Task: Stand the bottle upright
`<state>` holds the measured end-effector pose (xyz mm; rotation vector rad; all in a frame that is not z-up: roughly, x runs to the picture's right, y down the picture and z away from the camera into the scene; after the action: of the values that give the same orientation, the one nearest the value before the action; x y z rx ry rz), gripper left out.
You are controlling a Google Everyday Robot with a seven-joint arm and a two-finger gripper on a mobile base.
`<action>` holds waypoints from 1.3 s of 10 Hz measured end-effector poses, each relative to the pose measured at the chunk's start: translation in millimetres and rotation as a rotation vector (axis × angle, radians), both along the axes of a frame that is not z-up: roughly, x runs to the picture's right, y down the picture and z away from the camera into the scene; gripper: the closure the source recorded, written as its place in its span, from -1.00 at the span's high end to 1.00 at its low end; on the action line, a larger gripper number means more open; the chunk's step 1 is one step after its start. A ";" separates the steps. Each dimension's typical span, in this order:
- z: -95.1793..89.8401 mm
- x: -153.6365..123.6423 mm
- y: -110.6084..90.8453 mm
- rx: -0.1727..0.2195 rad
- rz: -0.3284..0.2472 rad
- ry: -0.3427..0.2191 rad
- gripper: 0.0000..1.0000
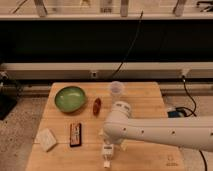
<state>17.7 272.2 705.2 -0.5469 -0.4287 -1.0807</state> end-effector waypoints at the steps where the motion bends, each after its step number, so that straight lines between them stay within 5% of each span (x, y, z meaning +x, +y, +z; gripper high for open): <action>1: 1.2 -8.1 5.6 -0.008 -0.053 -0.034 0.60; 6: 17.1 -5.5 7.4 0.002 -0.203 -0.125 0.60; 13: 41.3 11.8 22.2 -0.013 -0.240 -0.106 0.60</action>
<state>29.5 294.4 746.5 -0.5640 -0.4711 -1.3429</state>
